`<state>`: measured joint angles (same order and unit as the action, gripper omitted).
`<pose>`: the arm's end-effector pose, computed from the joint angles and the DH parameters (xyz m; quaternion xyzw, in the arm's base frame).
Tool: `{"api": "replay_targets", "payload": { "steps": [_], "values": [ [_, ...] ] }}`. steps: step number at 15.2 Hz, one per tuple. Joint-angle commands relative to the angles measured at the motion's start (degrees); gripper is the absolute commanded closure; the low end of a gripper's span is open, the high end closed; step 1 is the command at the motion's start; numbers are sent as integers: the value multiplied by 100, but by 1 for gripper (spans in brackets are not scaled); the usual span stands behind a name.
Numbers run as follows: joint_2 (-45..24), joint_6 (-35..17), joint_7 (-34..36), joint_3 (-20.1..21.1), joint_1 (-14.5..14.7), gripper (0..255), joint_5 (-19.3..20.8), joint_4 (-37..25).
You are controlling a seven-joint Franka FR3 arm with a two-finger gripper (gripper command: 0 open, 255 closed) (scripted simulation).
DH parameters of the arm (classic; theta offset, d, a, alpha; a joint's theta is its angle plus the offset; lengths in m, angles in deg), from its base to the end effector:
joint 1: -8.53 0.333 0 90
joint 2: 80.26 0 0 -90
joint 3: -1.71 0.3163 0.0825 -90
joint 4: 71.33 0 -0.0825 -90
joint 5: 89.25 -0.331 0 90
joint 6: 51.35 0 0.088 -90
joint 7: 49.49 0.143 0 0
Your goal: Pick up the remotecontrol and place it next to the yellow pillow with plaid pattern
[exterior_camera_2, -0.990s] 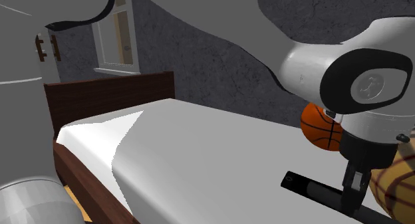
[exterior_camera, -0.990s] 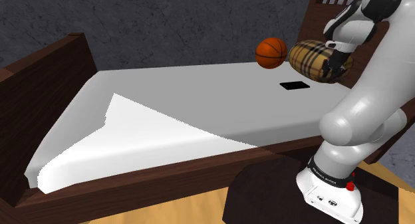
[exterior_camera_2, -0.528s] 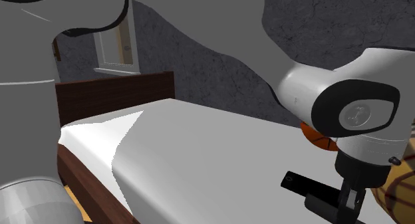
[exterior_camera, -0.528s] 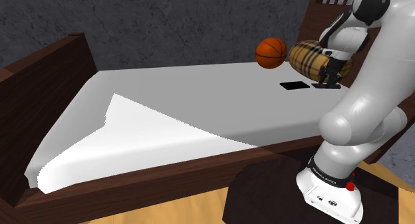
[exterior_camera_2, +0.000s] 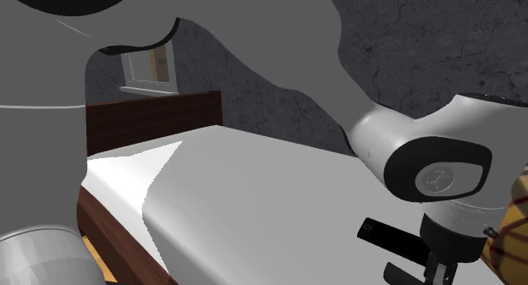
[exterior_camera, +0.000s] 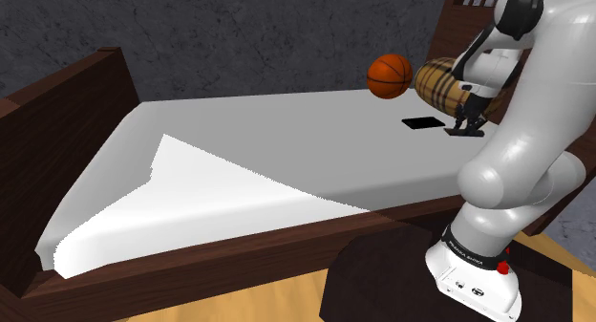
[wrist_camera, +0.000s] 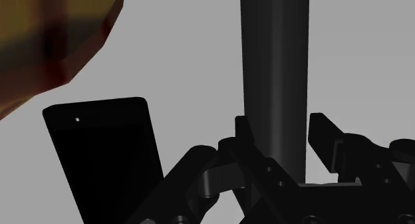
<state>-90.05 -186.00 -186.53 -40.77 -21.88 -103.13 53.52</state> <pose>0.1655 -0.4907 0.3364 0.8855 0.4629 0.0228 0.0337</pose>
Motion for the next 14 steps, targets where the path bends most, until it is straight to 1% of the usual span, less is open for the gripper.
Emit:
{"api": "replay_targets", "payload": {
  "steps": [1, 8, 9, 14],
  "values": [
    [-128, -97, -102, 41, -42, 255, -140, 9],
    [-127, -97, -102, 43, -44, 255, -139, 9],
    [-127, -97, -102, 43, -44, 0, -139, 9],
    [-127, -97, -102, 43, -44, 0, -139, 9]
  ]
}}
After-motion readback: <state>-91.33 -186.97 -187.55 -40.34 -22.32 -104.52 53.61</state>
